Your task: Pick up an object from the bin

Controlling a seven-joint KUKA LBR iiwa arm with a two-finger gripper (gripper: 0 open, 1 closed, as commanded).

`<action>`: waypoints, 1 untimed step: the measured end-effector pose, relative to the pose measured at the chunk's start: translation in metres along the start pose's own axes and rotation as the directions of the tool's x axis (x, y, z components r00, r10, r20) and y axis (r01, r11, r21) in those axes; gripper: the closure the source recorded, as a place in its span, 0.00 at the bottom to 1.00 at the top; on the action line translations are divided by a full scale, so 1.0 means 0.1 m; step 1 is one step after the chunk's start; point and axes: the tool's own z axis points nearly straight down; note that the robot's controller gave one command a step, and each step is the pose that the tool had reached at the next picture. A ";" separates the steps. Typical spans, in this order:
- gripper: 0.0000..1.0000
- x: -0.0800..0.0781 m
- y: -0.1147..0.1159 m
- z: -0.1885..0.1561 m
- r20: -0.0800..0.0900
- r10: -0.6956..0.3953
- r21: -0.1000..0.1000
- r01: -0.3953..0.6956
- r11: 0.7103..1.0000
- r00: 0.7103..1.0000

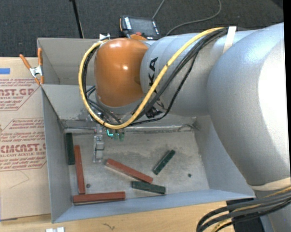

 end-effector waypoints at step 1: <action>0.00 0.37 -0.92 1.04 0.001 -0.368 0.003 0.368 0.930 0.930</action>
Offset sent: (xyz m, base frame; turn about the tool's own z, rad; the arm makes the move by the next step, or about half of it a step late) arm -0.0363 -0.0910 -0.1017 -0.3776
